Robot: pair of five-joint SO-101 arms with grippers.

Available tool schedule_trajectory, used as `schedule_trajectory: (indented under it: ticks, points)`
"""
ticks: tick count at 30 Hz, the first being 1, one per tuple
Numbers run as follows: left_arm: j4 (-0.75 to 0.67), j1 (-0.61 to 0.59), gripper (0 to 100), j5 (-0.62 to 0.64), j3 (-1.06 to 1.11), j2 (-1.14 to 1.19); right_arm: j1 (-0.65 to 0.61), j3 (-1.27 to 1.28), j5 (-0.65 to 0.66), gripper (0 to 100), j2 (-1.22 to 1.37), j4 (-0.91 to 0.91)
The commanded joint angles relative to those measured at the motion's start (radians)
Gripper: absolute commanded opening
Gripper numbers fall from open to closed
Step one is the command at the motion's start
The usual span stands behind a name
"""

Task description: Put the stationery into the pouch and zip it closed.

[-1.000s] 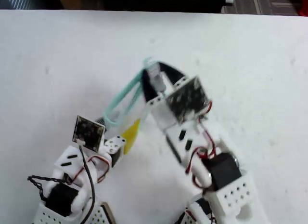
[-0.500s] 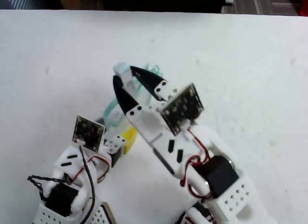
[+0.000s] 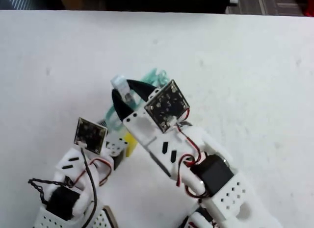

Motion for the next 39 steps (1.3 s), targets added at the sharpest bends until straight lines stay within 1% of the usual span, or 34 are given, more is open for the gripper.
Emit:
schedule_trajectory:
  ticks: [1,6,9,11,13,16,17,18,25,32,37,39]
  points:
    - [-0.02,0.01,23,0.006,-0.003,-0.002,-0.018,-0.003,-0.009,1.7,0.03,-0.05]
    - [-0.02,0.005,23,0.006,-0.003,-0.002,-0.019,0.005,-0.012,1.7,0.074,-0.036]
    - [-0.02,0.005,23,0.006,-0.003,-0.002,-0.019,0.005,-0.008,1.9,0.044,0.024]
    - [-0.02,0.005,23,0.006,-0.003,-0.002,-0.018,0.005,-0.005,3.6,0.016,0.064]
    - [-0.02,0.005,23,0.006,-0.005,-0.002,-0.015,0.003,-0.005,12.7,-0.013,0.105]
    - [-0.02,0.005,23,0.006,-0.005,-0.002,-0.018,-0.037,-0.006,32.4,-0.042,0.186]
    - [-0.02,0.005,23,0.006,-0.005,-0.002,-0.018,-0.068,-0.006,36.2,-0.042,0.223]
    - [-0.02,0.005,23,0.006,-0.005,-0.002,-0.018,-0.11,-0.006,37.4,-0.036,0.259]
    - [-0.02,0.005,23,0.006,-0.002,-0.002,-0.015,-0.439,-0.012,29.3,0.09,0.443]
    - [-0.018,0.005,23,0.005,-0.002,-0.002,-0.013,-0.643,-0.012,28.8,0.306,0.611]
    - [-0.017,0.005,23,0.005,0.0,-0.002,-0.013,-0.793,-0.017,28.9,0.386,0.765]
    - [-0.018,0.005,23,0.005,0.0,-0.002,-0.012,-0.841,-0.068,29.0,0.403,0.806]
